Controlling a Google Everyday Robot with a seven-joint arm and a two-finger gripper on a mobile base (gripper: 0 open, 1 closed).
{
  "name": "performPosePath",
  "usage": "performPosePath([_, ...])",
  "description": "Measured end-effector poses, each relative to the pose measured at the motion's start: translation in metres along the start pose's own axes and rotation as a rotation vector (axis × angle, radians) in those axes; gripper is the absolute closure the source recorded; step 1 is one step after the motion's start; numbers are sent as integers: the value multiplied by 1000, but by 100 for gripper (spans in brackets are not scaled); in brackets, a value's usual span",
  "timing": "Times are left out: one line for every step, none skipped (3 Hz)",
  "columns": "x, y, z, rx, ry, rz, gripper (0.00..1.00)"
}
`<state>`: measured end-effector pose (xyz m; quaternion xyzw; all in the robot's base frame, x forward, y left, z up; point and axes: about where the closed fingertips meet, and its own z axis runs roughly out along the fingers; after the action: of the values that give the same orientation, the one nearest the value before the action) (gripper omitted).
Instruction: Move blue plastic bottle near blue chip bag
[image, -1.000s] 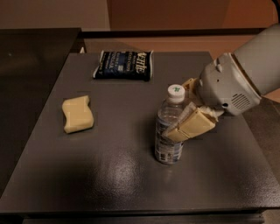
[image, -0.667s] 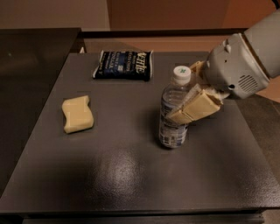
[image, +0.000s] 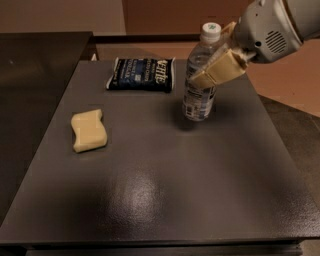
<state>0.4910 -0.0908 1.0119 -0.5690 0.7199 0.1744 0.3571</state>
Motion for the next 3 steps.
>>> performPosePath([-3,-40,13,55,8,26,100])
performPosePath([-1,-70,33,92,28,44,100])
performPosePath([2,-89,51,105,49,52,100])
